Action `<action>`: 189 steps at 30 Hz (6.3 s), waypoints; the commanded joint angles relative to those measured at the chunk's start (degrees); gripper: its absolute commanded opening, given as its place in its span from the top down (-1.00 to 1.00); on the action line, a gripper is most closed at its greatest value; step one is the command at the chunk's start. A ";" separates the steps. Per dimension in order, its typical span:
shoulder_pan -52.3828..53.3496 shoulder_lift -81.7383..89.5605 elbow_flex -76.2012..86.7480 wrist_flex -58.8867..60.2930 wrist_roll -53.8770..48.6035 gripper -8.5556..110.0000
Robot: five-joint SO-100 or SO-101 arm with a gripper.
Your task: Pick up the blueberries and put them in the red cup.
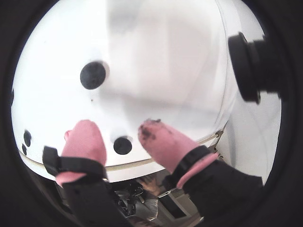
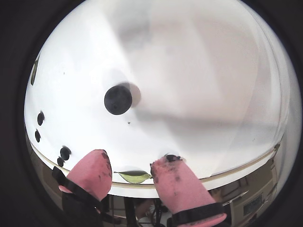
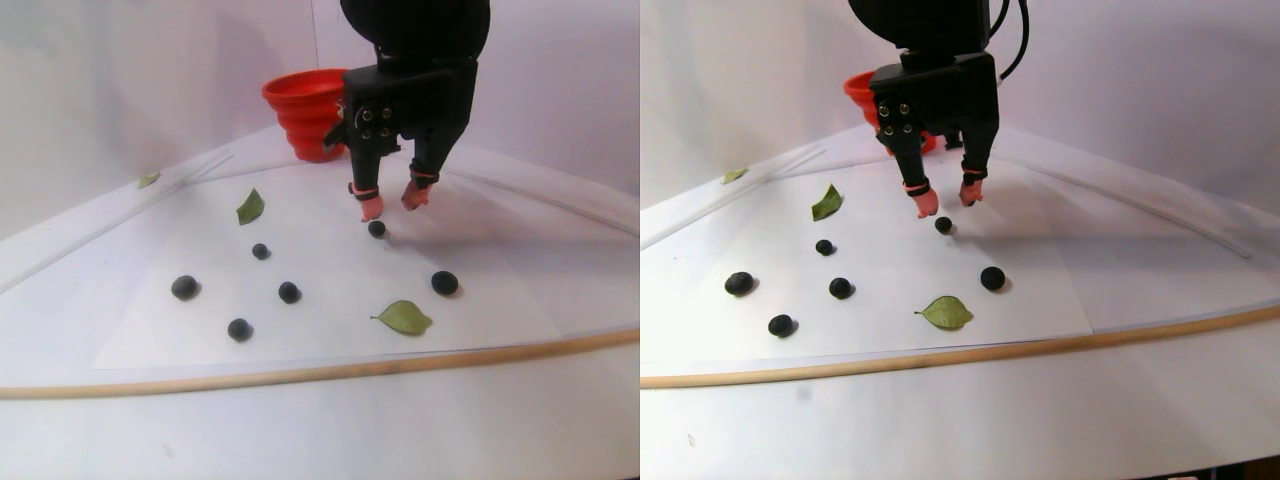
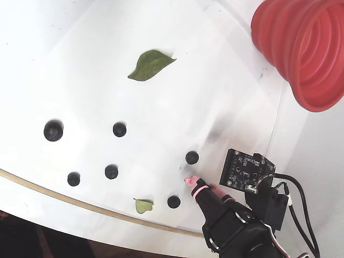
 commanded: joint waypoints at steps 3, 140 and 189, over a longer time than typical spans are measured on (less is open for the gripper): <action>-0.62 -0.18 -0.88 -1.32 1.58 0.53; -6.33 22.68 -0.35 17.49 8.88 0.64; -15.03 27.51 -23.03 26.72 12.48 0.63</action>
